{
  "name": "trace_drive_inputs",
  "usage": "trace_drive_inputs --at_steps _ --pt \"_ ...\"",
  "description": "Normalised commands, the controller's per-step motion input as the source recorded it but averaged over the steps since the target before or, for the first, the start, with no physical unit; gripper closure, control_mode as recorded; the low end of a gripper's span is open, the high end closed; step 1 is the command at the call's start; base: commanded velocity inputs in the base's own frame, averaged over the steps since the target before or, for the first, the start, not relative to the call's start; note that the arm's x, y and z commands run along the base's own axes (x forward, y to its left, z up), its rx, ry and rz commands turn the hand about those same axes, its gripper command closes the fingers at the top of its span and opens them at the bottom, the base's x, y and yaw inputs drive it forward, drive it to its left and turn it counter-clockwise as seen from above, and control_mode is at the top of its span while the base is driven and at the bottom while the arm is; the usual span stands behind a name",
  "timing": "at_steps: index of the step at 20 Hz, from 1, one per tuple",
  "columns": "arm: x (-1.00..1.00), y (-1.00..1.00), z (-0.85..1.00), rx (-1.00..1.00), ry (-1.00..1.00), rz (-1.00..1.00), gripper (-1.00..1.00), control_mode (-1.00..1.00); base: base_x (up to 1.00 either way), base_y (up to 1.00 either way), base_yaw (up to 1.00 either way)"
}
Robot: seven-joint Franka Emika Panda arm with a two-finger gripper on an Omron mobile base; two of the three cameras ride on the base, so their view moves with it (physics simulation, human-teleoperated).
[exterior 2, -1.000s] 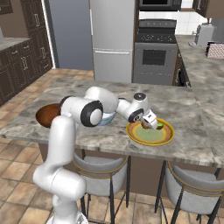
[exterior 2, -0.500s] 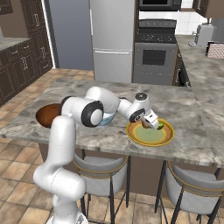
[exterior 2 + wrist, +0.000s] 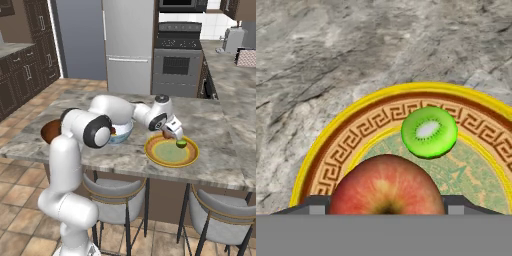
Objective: Take the fruits from the plate on the dining counter and place two fruits in each bowl.
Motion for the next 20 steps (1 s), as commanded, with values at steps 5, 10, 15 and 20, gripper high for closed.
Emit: trace_drive_inputs --at_steps 5,10,15,20 --pt "-0.34 0.45 0.19 0.0 0.01 0.0 1.0 -1.0 0.0 0.0 0.0" --pt "-0.27 0.58 0.11 0.0 0.0 0.0 1.0 -1.0 0.0 0.0 0.0" --pt "-0.01 0.25 0.5 0.0 0.03 0.02 1.0 -1.0 0.0 0.0 0.0" --pt "-0.02 0.33 0.4 0.0 0.06 0.09 1.0 -1.0 0.0 0.0 0.0"
